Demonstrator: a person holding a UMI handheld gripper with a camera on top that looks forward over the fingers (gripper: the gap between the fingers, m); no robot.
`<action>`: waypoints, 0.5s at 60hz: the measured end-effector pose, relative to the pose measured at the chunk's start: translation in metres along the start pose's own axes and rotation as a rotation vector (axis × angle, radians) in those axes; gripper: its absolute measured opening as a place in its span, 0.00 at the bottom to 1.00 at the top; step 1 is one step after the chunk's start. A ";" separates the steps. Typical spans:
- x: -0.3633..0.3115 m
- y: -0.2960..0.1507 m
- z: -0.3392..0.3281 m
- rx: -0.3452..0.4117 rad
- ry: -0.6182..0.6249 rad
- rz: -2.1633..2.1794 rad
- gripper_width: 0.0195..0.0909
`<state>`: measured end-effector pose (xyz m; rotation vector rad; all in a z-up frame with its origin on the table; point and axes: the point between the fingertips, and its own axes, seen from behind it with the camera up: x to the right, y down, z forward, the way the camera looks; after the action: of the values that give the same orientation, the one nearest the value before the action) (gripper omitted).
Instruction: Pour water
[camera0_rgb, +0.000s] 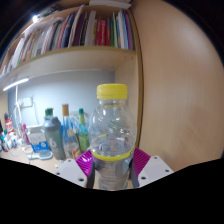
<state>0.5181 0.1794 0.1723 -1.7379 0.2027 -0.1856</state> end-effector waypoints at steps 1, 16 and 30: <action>-0.001 0.009 0.001 -0.009 -0.004 0.000 0.46; -0.009 0.093 0.010 -0.028 -0.056 -0.019 0.51; -0.007 0.090 0.012 -0.020 -0.044 -0.006 0.53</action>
<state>0.5108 0.1769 0.0819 -1.7604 0.1677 -0.1502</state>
